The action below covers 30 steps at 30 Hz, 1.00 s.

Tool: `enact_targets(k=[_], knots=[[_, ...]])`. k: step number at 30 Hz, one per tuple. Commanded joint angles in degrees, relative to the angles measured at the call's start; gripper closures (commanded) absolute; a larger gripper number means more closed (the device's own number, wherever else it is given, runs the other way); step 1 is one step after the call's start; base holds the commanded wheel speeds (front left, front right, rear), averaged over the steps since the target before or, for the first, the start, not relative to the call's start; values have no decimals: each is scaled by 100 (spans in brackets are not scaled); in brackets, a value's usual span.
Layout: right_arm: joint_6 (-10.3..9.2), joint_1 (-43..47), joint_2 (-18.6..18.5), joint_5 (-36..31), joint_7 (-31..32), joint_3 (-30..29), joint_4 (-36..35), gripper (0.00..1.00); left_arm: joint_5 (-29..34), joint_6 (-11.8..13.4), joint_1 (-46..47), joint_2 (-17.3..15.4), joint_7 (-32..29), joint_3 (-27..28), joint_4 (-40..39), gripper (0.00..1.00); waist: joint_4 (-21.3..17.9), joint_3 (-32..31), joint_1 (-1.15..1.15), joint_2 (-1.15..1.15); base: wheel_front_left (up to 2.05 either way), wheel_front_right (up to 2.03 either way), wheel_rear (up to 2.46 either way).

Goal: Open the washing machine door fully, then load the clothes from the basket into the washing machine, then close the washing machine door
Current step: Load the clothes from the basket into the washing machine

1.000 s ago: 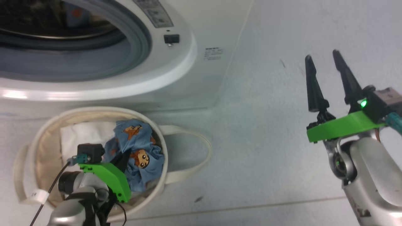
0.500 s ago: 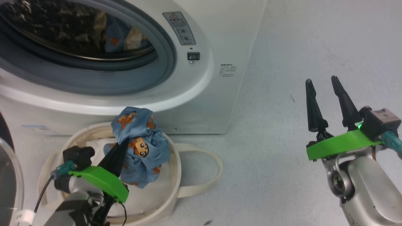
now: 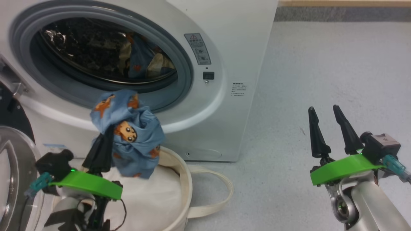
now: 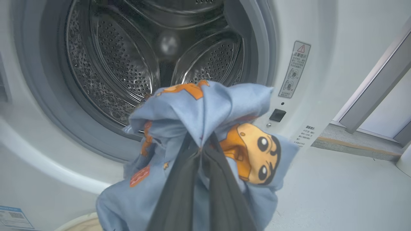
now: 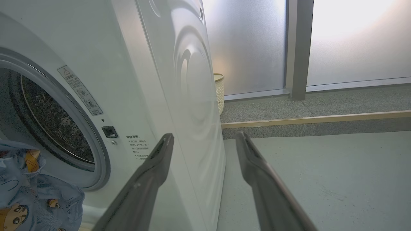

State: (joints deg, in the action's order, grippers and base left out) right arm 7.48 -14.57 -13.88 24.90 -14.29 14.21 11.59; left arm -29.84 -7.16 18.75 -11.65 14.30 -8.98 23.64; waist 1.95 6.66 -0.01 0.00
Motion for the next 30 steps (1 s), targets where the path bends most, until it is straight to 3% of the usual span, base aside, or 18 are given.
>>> enact_targets(k=[1, 11, 19, 30], knots=[[1, -5, -11, 45, -71, 99, -161, 0, 52, -33, 181, -126, 70, 265, -187, 100, 8, -36, 1, 0, 0, 0, 0], [1, 10, -147, 39, -71, 198, -172, 0, 202, -33, 1098, -176, 70, 700, 625, 100, -174, 120, 1, 0, 0, 0, 0], [1, -39, -390, -42, -71, 169, -286, 0, 442, -33, 2028, -199, 70, 1257, 651, 100, -484, 599, 1, 0, 0, 0, 0], [1, -211, -500, -218, -71, 18, -537, 0, 671, -33, 3157, -504, 70, 1293, 2050, 100, -919, 1564, 1, 0, 0, 0, 0]])
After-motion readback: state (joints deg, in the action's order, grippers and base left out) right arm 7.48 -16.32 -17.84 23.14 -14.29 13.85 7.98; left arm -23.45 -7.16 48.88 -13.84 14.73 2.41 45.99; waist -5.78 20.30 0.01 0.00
